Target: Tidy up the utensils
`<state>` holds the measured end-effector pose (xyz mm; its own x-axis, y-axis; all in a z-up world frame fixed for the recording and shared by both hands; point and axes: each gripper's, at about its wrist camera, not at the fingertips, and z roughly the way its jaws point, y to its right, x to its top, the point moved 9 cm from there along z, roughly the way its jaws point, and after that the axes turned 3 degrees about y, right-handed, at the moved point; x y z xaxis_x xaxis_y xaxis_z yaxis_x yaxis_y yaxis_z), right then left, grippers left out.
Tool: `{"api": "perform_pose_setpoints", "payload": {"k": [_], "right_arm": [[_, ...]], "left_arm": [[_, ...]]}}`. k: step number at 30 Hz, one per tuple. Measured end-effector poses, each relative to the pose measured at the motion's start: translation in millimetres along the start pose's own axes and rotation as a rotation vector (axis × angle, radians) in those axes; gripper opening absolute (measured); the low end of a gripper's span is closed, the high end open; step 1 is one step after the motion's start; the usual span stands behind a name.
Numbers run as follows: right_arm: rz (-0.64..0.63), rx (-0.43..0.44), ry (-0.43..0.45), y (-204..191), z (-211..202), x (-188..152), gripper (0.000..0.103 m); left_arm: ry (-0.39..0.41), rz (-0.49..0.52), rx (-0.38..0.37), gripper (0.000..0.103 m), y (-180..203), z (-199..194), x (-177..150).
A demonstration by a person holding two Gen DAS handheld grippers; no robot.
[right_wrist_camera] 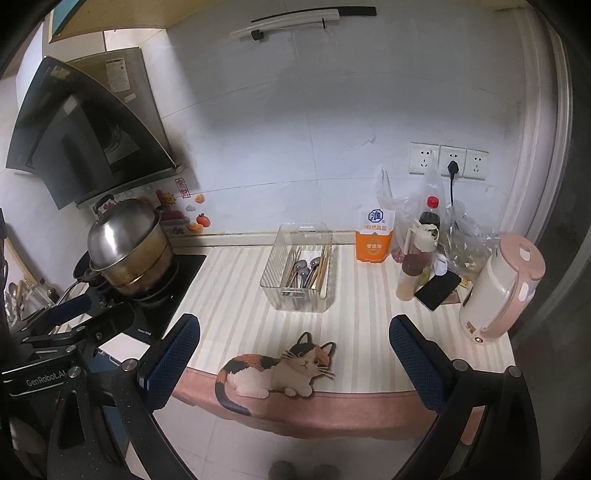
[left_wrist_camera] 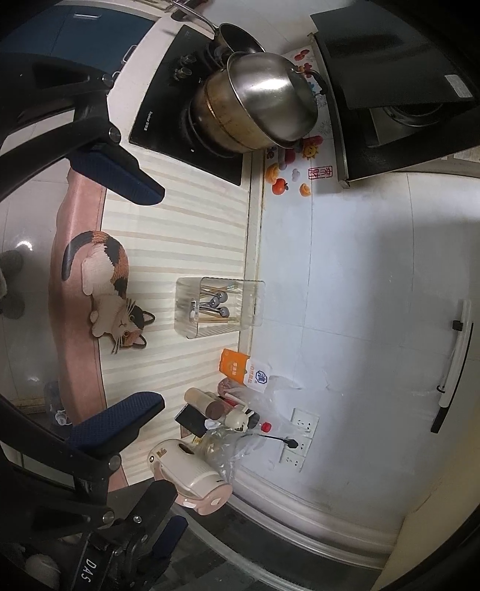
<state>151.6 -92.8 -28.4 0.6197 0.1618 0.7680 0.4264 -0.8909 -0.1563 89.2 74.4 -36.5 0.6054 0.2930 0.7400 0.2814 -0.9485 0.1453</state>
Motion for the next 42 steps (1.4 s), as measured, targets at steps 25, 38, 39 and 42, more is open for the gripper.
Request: {"api": "perform_pose_setpoints", "payload": {"k": [25,38,39,42], "right_arm": [[-0.016,-0.003,-0.016,-3.7,9.2,-3.6,0.103],[-0.015,-0.009,-0.016,-6.8,10.2,-5.2,0.103],[-0.017,-0.009,-0.016,-6.7,10.4,-5.1,0.103],[-0.015,-0.010,-0.016,-7.6,10.5,-4.9,0.103]], "left_arm": [[-0.013,0.010,-0.002,0.103,-10.7,3.3,-3.2],[-0.014,0.013,-0.008,0.103,-12.1,3.7,-1.8],[-0.015,0.016,-0.012,0.103,-12.8,3.8,-1.6],[-0.014,0.016,-0.010,0.103,-13.8,3.4,-0.9]]}}
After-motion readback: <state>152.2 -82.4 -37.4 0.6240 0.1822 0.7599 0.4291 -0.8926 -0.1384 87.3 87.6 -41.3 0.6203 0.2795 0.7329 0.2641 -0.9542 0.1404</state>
